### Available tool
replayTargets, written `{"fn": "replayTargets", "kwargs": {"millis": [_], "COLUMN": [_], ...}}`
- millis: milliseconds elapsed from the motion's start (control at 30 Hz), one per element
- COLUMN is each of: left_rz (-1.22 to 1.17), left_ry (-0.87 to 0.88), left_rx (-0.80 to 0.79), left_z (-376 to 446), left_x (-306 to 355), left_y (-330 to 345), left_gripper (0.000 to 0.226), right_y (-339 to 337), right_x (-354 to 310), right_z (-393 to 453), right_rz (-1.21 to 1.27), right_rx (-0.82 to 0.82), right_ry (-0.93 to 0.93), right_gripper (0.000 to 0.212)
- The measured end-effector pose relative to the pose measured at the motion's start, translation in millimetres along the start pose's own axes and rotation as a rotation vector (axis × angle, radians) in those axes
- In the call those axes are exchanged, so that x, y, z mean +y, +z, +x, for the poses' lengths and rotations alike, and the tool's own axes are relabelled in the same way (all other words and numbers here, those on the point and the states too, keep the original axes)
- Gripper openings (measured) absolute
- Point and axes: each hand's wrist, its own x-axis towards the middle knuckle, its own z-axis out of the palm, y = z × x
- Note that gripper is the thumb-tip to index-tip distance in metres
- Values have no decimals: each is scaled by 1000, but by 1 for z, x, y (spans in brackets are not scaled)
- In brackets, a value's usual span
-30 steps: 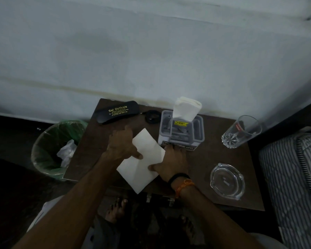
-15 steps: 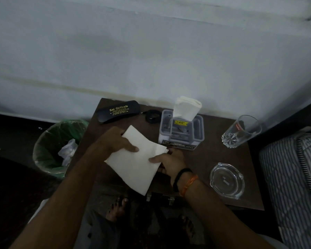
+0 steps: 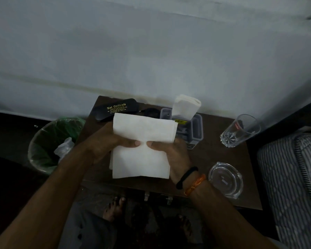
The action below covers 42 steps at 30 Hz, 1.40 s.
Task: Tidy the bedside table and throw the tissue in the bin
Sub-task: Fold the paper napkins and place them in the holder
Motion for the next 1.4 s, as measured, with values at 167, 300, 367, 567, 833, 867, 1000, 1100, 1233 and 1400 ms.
{"fn": "replayTargets", "kwargs": {"millis": [167, 300, 367, 567, 833, 867, 1000, 1100, 1233, 1400], "left_rz": [-74, -53, 2, 108, 150, 159, 166, 157, 155, 51], "left_ry": [241, 290, 257, 247, 118, 109, 149, 190, 198, 184], "left_rx": [119, 127, 97, 159, 229, 245, 275, 279, 245, 107], "left_z": [2, 3, 1, 2, 13, 15, 17, 15, 13, 10], "left_x": [0, -4, -9, -22, -58, -61, -63, -59, -36, -12], "left_y": [24, 39, 46, 59, 61, 62, 65, 67, 57, 42], "left_gripper": [48, 44, 43, 36, 57, 52, 50, 53, 48, 43], "right_y": [-1, -20, -29, -40, -51, -53, -50, -47, -46, -53], "right_x": [-15, -11, 0, 14, 21, 22, 20, 18, 3, -24], "right_z": [-4, -1, 1, 0, 2, 3, 5, 4, 2, 5], "right_rz": [-69, -177, -249, -323, -264, -259, -217, -203, -149, -145], "right_rx": [-16, -8, 37, 142, 189, 192, 184, 180, 112, -43], "right_ry": [-241, -280, -274, -261, -200, -186, -174, -178, -144, -72], "right_gripper": [37, 46, 47, 22, 44, 44, 46, 47, 45, 41]}}
